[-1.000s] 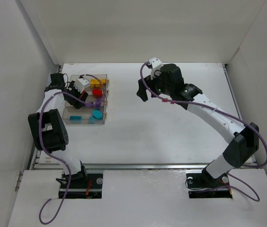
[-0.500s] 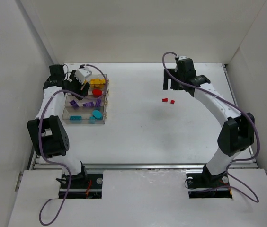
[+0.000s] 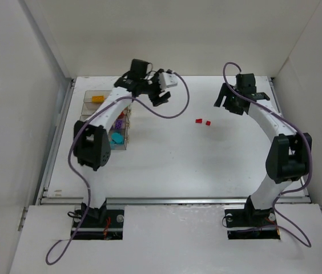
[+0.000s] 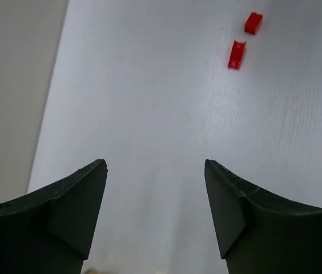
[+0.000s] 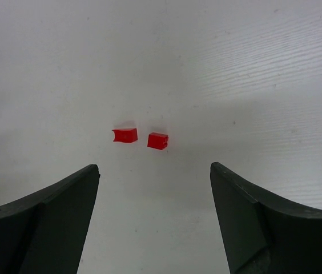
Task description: Sort the legos into containers by color
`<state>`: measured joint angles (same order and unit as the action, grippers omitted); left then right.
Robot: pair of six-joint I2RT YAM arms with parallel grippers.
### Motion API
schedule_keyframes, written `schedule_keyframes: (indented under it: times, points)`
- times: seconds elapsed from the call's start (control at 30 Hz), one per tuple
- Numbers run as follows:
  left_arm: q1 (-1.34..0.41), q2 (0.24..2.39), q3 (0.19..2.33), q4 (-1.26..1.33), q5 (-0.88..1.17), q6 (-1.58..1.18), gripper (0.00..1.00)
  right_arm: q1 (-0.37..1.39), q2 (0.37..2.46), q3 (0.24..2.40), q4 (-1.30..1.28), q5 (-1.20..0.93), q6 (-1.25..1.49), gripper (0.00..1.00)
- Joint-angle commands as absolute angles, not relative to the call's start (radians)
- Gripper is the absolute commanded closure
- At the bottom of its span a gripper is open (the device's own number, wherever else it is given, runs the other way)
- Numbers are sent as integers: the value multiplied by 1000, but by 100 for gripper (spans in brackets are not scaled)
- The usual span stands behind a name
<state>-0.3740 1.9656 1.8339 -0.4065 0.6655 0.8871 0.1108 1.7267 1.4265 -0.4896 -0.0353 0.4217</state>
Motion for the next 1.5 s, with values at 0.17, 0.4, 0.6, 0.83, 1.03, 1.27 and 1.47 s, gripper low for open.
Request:
schedule_keyframes:
  times: [0.17,0.4,0.6,0.83,1.03,1.27,1.47]
  points:
    - [-558,2327,2160,-352,660,748,32,72,1712,1451,-446,-60,405,19]
    - [-546,2195,1921,-115,634,566,38,92,1957,1615,-569,-38,69,27]
    - [-537,2128,1867,-253,589,546,39,146,2086,1691,-637,-81,29,32]
    - [-517,2059,1807,-290,534,528,39,178,2057,1609,-588,-71,139,34]
    - [-488,2040,1798,-290,534,482,40,201,2057,1578,-574,-11,198,39]
    - [-460,2013,1776,-281,534,448,40,224,1959,1519,-511,-58,89,39]
    - [-440,1973,1743,-281,525,448,40,224,1930,1485,-531,-135,-50,41]
